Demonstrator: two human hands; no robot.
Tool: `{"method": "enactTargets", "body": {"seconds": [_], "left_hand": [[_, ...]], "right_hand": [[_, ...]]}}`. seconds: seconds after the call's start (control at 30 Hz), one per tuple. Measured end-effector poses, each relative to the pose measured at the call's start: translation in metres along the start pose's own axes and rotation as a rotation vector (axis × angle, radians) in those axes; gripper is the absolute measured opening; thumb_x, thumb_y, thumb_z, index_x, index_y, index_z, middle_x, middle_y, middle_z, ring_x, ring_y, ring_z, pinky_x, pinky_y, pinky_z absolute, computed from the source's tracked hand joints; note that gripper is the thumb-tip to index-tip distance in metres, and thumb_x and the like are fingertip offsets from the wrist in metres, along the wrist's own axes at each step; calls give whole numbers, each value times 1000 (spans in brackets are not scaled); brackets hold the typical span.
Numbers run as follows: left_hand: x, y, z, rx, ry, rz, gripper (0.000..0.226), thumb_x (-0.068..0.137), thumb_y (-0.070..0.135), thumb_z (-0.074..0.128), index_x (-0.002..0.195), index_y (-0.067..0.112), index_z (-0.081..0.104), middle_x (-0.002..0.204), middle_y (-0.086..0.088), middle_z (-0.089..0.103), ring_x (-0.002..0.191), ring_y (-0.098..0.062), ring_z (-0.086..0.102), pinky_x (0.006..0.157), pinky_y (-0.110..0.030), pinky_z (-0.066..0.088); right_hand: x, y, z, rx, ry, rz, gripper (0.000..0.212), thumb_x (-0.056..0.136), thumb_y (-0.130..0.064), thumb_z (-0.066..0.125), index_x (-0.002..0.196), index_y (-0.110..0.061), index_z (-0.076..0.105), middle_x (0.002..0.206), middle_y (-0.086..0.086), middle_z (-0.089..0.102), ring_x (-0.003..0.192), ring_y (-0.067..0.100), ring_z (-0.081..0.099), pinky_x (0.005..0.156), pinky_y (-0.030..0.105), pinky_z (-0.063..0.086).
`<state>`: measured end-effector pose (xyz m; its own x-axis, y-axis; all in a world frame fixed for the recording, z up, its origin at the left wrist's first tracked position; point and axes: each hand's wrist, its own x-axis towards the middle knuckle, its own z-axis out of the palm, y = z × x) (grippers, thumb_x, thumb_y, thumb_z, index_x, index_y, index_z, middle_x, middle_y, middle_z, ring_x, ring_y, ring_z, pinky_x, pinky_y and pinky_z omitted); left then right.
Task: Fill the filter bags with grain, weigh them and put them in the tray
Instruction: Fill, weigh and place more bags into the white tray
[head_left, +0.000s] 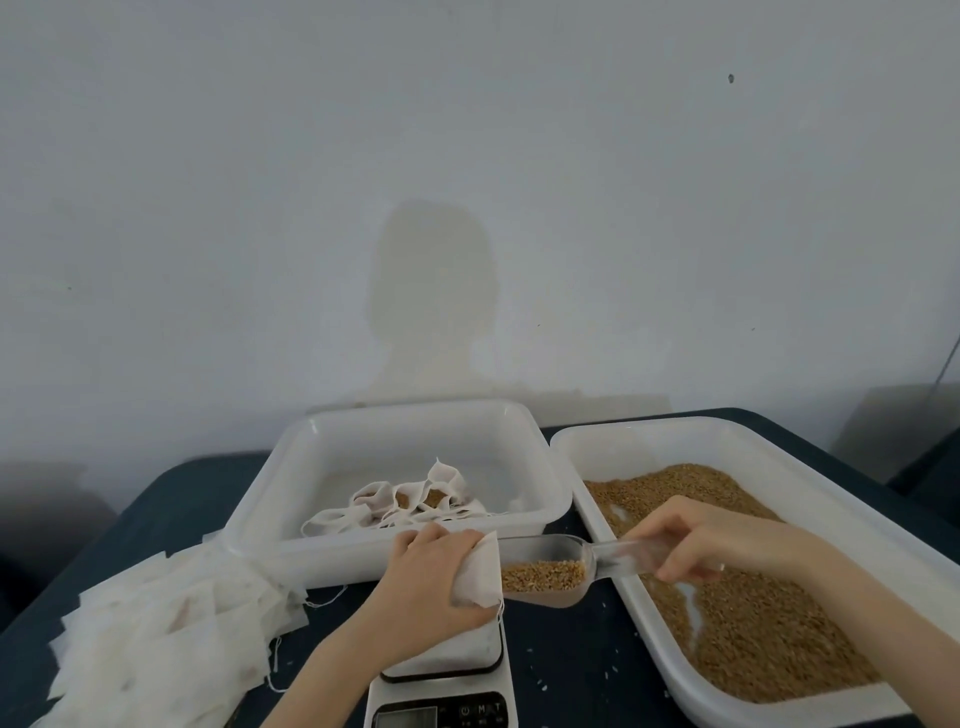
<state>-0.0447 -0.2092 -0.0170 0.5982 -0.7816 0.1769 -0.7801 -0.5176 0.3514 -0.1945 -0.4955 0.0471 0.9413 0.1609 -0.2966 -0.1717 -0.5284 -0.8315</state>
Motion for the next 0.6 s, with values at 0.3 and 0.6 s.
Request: {"method": "enactTargets", "body": {"seconds": [0.3, 0.6], "left_hand": [[-6, 6, -11, -34, -85, -29, 65, 77, 62, 59, 132, 35, 41, 109, 17, 41, 99, -3, 29, 89, -23, 21], [-8, 17, 1, -333, 11, -94, 46, 74, 48, 70, 113, 44, 46, 115, 15, 52, 106, -3, 48, 96, -28, 43]], "right_hand": [[0, -13, 3, -51, 3, -5, 38, 79, -5, 59, 106, -28, 74, 65, 0, 56, 47, 7, 40, 46, 15, 35], [4, -54, -2, -417, 218, 66, 22, 73, -32, 78, 93, -35, 69, 92, -6, 73, 85, 18, 70, 82, 34, 58]]}}
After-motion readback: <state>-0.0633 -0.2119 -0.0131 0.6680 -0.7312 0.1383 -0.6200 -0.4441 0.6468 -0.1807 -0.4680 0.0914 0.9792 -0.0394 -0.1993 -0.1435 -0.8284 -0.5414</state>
